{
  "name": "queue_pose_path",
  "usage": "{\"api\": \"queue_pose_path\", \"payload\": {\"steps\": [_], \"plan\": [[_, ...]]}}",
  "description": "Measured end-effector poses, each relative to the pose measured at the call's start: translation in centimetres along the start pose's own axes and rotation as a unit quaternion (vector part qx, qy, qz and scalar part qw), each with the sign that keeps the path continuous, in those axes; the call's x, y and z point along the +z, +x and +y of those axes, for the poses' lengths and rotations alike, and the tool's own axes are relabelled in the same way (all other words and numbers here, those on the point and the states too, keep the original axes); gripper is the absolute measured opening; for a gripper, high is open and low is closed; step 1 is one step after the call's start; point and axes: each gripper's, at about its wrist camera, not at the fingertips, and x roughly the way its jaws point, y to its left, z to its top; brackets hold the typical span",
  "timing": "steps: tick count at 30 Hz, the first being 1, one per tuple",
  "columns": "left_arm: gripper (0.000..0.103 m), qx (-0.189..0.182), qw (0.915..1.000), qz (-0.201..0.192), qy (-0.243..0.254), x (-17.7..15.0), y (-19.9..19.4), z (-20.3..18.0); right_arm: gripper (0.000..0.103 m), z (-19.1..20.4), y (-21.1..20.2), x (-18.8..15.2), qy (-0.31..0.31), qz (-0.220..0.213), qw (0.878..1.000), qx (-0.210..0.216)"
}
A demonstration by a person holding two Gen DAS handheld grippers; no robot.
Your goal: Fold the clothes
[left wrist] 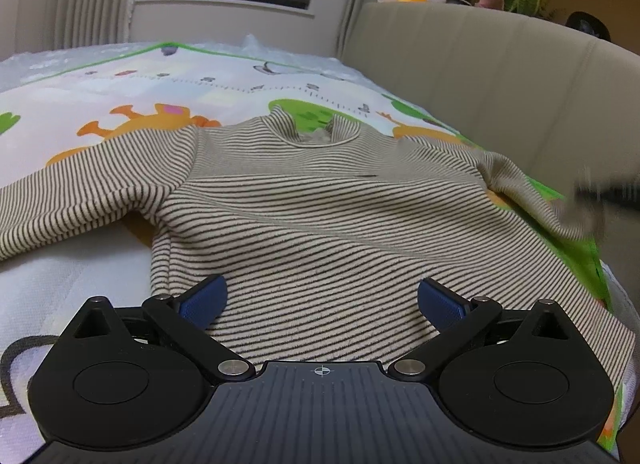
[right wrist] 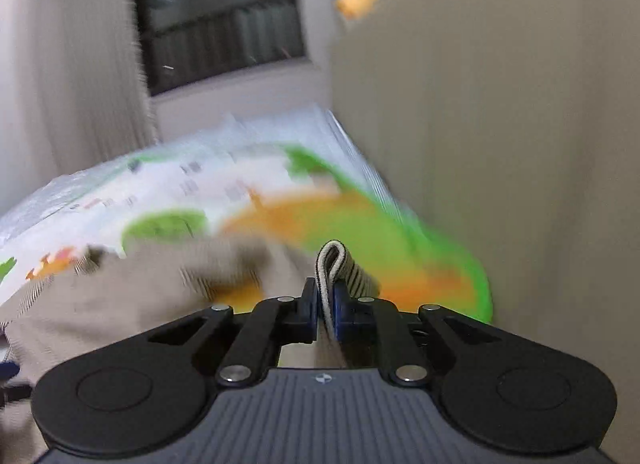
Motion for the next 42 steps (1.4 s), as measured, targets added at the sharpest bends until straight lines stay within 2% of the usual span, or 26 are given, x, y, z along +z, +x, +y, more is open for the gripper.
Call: {"api": "queue_pose_path", "payload": {"steps": [4, 7, 11, 14, 22, 25, 29, 32, 36, 39, 42], "plan": [[0.103, -0.005, 1.0000, -0.005, -0.007, 0.0, -0.1, 0.3, 0.007, 5.8, 0.8, 5.7, -0.063, -0.063, 0.995, 0.048], [0.103, -0.010, 0.9999, -0.007, -0.012, -0.1, -0.2, 0.4, 0.007, 11.3, 2.2, 7.3, -0.100, -0.073, 0.987, 0.101], [0.103, -0.014, 0.9997, -0.010, -0.015, -0.1, -0.2, 0.6, 0.007, 17.8, 4.3, 6.6, -0.125, -0.052, 0.978, 0.161], [0.103, -0.022, 0.9994, -0.014, -0.024, -0.2, -0.4, 0.9, 0.007, 21.3, 5.7, 5.5, -0.139, -0.035, 0.972, 0.188], [0.103, -0.038, 0.9982, -0.021, -0.041, -0.3, -0.5, 1.6, 0.008, 25.9, 6.2, 4.2, -0.156, -0.011, 0.963, 0.218], [0.103, -0.042, 0.9978, -0.023, -0.045, -0.3, -0.6, 1.7, 0.013, 26.0, 5.6, 4.6, -0.148, -0.008, 0.960, 0.238], [0.103, -0.046, 0.9974, -0.025, -0.050, -0.3, -0.6, 1.9, 0.016, 24.9, 4.2, 5.7, -0.137, -0.026, 0.954, 0.266], [0.103, -0.049, 0.9971, -0.025, -0.053, -0.3, -0.7, 2.1, 0.023, 22.1, 3.6, 7.1, -0.128, -0.047, 0.961, 0.240], [0.103, -0.044, 0.9973, -0.026, -0.053, -0.3, -0.7, 2.0, 0.029, 17.4, 4.4, 7.0, -0.119, -0.038, 0.976, 0.178], [0.103, -0.044, 0.9971, -0.024, -0.058, -0.2, -0.8, 2.2, 0.038, 14.7, 5.2, 4.7, -0.136, -0.014, 0.980, 0.141], [0.103, -0.051, 0.9961, -0.013, -0.071, 0.8, -1.4, 2.4, 0.039, 12.6, 5.9, 1.3, -0.138, 0.014, 0.983, 0.118]]}}
